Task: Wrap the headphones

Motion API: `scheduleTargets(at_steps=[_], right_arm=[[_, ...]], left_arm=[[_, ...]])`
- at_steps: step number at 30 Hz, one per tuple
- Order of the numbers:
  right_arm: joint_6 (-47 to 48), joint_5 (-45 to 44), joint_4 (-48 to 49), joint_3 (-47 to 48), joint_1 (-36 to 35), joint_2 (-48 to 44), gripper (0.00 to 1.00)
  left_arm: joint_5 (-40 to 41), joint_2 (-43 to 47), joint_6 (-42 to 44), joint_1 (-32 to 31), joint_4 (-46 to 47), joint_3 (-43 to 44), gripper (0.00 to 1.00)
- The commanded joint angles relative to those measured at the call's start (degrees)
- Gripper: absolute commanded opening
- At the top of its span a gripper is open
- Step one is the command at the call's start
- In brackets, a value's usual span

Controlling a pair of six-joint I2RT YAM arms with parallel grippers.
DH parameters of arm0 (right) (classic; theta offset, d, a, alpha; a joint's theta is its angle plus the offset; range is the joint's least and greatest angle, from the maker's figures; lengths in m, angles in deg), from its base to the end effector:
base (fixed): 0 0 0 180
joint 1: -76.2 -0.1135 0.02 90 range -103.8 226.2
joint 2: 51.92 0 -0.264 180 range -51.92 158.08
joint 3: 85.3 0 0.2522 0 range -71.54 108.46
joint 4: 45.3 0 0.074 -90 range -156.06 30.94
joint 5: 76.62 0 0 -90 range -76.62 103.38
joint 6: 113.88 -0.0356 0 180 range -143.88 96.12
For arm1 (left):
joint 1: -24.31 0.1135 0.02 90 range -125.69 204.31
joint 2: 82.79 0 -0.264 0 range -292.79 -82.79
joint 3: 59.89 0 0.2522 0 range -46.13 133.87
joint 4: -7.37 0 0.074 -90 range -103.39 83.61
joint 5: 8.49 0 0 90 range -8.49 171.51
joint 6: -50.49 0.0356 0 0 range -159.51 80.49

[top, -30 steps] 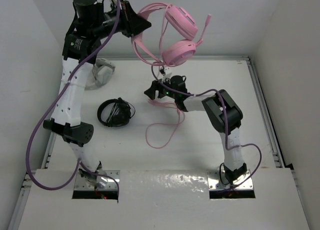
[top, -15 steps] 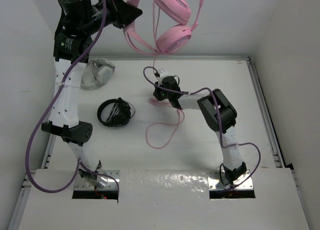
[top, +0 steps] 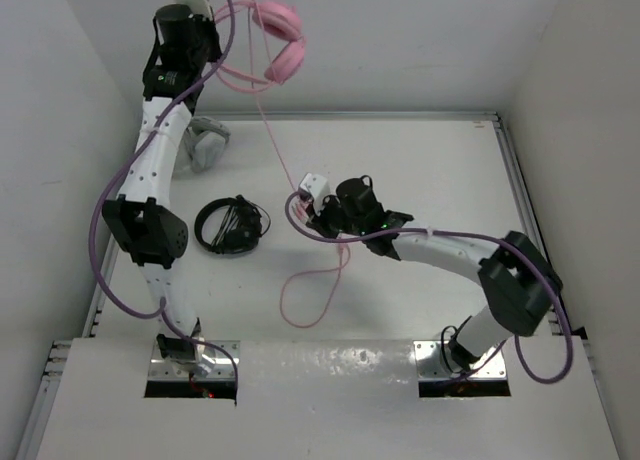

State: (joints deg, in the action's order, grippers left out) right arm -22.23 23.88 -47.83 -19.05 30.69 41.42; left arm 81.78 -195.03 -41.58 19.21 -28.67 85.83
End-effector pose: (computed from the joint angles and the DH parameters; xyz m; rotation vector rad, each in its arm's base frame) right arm 0.2439 0.2576 0.2083 -0.9621 1.9180 0.6482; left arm 0.4380 -0.0389 0.4921 0.0391 1.6158 -0.0928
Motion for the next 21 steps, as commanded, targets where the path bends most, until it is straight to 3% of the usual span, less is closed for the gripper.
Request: scheduleTargets(at_steps=[1,8,13,18,21], right_arm=[[4.94,-0.21,-2.34,-1.51,0.08,-7.1,0.0],[9.06,-9.95,-7.78,-1.25,-0.27,-18.18,0.0],[13.55,-23.31,-13.67,4.54,-0.27,-19.51,0.0],[16.27,-32.2,-15.35,13.06,0.25,-20.57,0.0],[18.56,-35.73,-12.64,17.9,4.97,-19.78,0.0]], left_arm=[[15.36,1.86,13.65,0.09,16.56,-1.79,0.0],[20.57,2.82,33.51,-1.49,28.6,-12.07,0.0],[15.03,3.87,35.02,-2.1,23.0,-13.92,0.0],[15.03,8.79,49.6,-6.31,24.74,-26.99,0.0],[7.31,12.92,50.67,-7.55,14.58,-31.5,0.0]])
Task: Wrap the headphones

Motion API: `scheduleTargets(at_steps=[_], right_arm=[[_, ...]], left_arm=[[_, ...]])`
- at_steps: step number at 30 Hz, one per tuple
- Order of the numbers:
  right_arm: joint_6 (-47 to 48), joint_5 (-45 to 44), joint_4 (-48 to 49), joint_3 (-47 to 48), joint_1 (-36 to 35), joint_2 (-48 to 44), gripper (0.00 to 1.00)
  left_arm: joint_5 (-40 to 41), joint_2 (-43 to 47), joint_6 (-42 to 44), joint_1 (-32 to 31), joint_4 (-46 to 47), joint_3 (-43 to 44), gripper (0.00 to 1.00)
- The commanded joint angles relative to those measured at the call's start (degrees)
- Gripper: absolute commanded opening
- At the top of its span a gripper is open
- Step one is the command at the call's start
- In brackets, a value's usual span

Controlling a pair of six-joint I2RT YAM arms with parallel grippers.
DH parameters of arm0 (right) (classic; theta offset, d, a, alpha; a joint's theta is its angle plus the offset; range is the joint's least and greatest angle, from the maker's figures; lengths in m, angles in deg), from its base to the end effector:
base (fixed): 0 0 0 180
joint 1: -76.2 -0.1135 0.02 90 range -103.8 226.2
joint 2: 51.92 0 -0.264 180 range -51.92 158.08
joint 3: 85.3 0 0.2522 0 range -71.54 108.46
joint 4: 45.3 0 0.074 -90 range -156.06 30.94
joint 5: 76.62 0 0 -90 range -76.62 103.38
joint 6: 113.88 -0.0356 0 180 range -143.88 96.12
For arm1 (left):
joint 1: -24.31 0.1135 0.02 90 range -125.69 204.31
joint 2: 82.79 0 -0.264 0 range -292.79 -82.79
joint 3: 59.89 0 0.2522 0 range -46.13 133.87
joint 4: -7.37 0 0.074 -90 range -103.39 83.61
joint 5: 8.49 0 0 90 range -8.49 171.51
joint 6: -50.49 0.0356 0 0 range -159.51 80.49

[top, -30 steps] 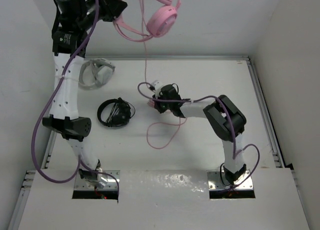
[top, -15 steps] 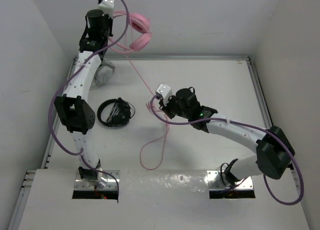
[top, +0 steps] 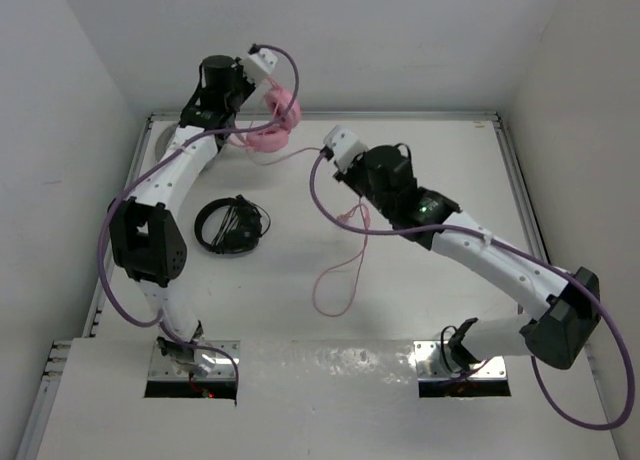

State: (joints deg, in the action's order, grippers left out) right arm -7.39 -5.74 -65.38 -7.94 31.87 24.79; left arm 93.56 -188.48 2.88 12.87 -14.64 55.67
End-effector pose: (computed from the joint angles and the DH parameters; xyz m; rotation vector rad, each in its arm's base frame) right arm 0.2320 0.2104 0.3375 -0.7573 1.7322 0.0127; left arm 0.4389 -0.0812 0.3880 0.6810 1.6819 0.5736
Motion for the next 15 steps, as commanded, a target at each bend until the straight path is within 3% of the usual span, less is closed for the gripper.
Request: scheduleTargets(at_steps=[1,3,6,10,15], right_arm=[[2.33,-4.81,4.66,8.29,5.82,-2.1,0.0],[-1.79,1.75,3.96,13.38,13.09,-0.34,0.0],[-3.65,5.05,4.74,19.18,18.04,4.75,0.0],[-5.41,5.4,3.17,29.98,20.43,13.79,0.0],[-11.11,8.38,-0.6,40.54,25.17,20.58,0.0]], left_arm=[[-6.15,8.2,6.3,-1.91,-2.35,-1.77,0.0],[-8.27,10.14,6.65,-4.62,-9.74,-3.79,0.0],[-9.24,14.71,7.0,-8.93,-15.99,-8.45,0.0],[-11.16,17.09,3.85,-11.67,-25.21,-8.02,0.0],[-12.4,17.8,3.93,-14.13,-30.06,-7.76,0.0]])
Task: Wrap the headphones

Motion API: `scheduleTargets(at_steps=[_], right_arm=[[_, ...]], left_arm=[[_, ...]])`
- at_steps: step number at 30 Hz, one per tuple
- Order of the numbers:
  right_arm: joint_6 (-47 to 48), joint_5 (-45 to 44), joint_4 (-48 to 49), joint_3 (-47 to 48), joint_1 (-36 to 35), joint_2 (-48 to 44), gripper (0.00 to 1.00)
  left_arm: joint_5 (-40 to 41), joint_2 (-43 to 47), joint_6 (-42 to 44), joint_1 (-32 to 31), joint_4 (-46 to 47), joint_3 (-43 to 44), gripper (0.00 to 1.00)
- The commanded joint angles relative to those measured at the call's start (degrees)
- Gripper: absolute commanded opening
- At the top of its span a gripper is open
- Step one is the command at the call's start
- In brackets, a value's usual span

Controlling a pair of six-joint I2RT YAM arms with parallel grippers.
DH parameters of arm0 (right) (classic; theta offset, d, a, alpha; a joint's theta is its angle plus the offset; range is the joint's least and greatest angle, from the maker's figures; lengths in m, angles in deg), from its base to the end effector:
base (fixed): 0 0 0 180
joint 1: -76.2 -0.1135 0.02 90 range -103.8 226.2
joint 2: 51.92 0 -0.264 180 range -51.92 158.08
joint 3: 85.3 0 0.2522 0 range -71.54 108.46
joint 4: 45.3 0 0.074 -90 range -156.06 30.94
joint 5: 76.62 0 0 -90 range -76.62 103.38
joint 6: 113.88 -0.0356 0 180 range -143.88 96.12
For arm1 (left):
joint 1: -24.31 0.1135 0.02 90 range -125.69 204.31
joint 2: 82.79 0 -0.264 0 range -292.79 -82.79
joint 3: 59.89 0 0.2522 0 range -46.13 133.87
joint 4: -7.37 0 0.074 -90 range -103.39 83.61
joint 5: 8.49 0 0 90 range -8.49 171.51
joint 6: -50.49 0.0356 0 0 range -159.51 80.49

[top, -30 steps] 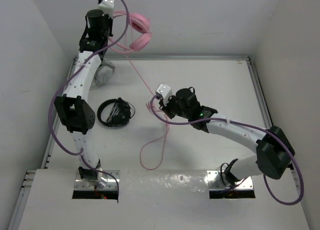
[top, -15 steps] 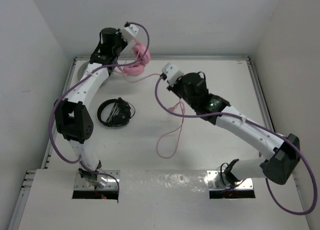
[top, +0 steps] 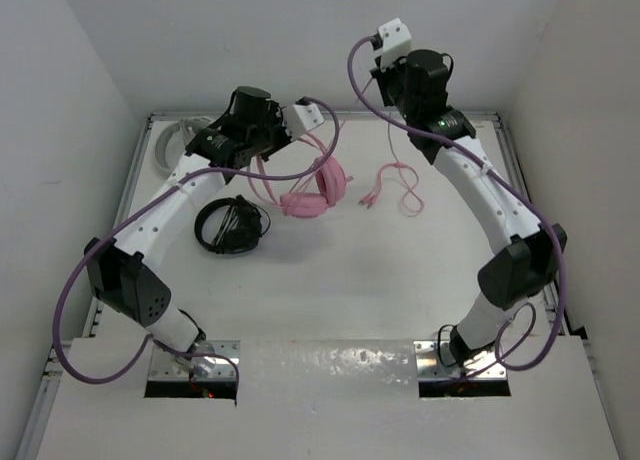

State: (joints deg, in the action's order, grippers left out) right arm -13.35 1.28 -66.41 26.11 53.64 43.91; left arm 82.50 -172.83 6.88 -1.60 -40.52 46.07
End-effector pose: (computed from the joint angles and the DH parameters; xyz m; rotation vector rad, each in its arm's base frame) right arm 0.3705 0.1458 0.4334 -0.3191 1.6343 -0.0170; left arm 0.3202 -0.1549 0.3886 1.2525 1.7318 0.2289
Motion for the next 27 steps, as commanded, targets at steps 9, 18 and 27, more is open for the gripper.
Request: scheduleTargets(at_steps=[9,18,27], right_arm=[[-8.6,16.64,1.02,4.85,8.86,5.15,0.0],[-15.96,40.04,21.66,-17.73,7.1,9.09,0.09],[-23.18,40.5,37.85,-22.58,1.04,18.68,0.49]], left_arm=[[-17.85,0.83,-10.58,-0.1,-14.72,12.45,0.0],[-28.41,-1.36,-34.15,-0.02,-12.9,33.73,0.0],[-26.05,-7.17,-48.85,0.77,-7.01,48.15,0.0]])
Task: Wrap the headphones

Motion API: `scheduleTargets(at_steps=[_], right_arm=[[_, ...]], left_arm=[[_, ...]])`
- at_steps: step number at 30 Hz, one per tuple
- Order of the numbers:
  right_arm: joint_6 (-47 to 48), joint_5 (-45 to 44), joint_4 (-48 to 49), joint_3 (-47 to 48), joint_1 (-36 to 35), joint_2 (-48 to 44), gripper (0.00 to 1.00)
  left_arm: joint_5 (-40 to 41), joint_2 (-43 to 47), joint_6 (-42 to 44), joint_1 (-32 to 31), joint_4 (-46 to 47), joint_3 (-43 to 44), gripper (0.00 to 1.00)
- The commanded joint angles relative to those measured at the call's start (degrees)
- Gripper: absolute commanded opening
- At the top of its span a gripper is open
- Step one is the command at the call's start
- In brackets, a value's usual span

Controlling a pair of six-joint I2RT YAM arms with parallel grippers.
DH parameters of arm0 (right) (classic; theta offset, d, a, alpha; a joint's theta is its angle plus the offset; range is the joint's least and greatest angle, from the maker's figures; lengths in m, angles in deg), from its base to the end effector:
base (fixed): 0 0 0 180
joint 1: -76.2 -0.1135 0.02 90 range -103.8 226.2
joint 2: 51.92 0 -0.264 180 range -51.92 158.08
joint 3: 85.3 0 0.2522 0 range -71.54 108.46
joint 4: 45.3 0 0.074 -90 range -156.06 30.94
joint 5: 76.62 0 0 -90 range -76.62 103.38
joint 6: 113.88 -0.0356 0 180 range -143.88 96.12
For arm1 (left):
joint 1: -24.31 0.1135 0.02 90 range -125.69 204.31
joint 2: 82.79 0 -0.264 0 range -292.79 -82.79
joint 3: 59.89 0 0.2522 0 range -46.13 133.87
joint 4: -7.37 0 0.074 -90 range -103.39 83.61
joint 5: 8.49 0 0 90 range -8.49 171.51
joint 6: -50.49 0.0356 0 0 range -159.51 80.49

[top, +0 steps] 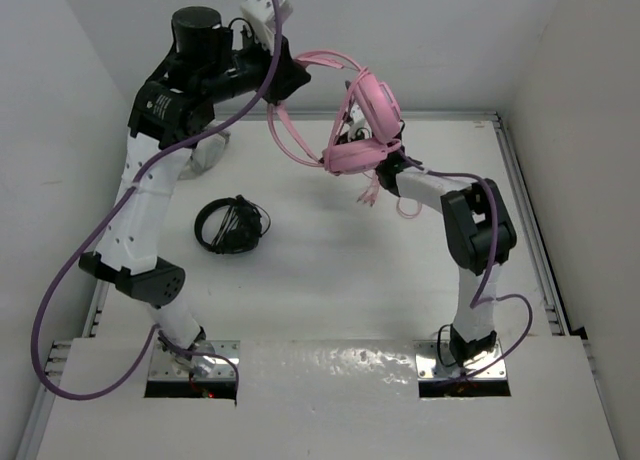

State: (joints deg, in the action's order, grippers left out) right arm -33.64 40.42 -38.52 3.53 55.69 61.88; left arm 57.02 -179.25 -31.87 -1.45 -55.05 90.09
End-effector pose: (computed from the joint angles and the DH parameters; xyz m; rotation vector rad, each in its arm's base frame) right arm 0.4210 0.1748 0.2156 -0.5083 1.8644 0.8018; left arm 0.2681 -0.1457 0.5621 0.8002 1.5557 -0.6004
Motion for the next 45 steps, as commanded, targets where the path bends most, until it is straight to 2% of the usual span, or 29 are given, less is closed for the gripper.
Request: scheduleTargets(at_steps=[1,5,9,14,17,19,22,23,26,28,33,35,38,43,45], right_arm=[[-2.81,0.47,10.05,-0.18,-1.19,1.59,0.52],[-0.79,-4.45,8.39,-0.28,-1.11,3.71,0.61],[3.07,-10.06,0.23,3.06,-1.11,6.78,0.66],[5.89,-16.41,-2.86,3.5,-1.11,8.1,0.72],[6.86,-18.34,-4.45,3.95,-1.11,8.54,0.7],[7.21,-19.92,-5.06,3.77,-1.11,8.37,0.64],[8.52,-20.89,-6.38,2.46,-1.11,7.32,0.37],[8.96,-21.16,-6.56,1.93,-1.11,6.88,0.19],[8.97,-22.47,-8.05,-0.71,-1.2,4.51,0.02],[9.05,-23.18,-9.8,-3.07,-2.42,2.31,0.0],[16.95,-30.99,-15.34,-7.47,-13.75,-1.91,0.0],[18.71,-29.17,-15.61,-10.72,-17.61,-4.45,0.0],[20.56,-27.22,-15.44,-15.38,-21.48,-9.2,0.0],[25.22,-29.06,-22.36,-16.62,-26.85,-16.75,0.0],[26.72,-29.68,-24.48,-16.8,-29.49,-20.8,0.0]], left_arm=[[-0.38,-1.0,-11.58,1.23,8.31,4.66,0.0],[-2.23,-1.71,-15.89,5.62,10.95,8.35,0.0],[-1.88,-1.45,-17.04,9.66,12.19,12.3,0.0],[-0.73,-0.57,-15.46,10.2,11.93,12.4,0.0],[-0.73,-0.39,-15.2,10.2,11.84,12.49,0.0],[-0.38,-0.39,-15.2,10.2,11.84,12.58,0.0],[1.02,-0.56,-14.93,10.29,11.93,12.84,0.0],[1.37,-0.65,-14.85,10.38,12.01,12.84,0.0],[3.13,-1.18,-15.72,11.16,12.45,12.93,0.0],[5.14,-2.14,-17.56,11.78,13.59,12.84,0.0],[6.39,-5.65,-25.98,17.66,19.82,9.86,0.0],[7.87,-6.71,-26.45,19.78,21.67,7.06,0.0],[16.55,-6.89,-21.63,20.4,25.1,1.79,0.0],[34.12,-8.47,-4.42,20.4,36.87,-7.1,0.0],[38.18,-9.53,2.16,20.4,41.51,-11.66,0.0]])
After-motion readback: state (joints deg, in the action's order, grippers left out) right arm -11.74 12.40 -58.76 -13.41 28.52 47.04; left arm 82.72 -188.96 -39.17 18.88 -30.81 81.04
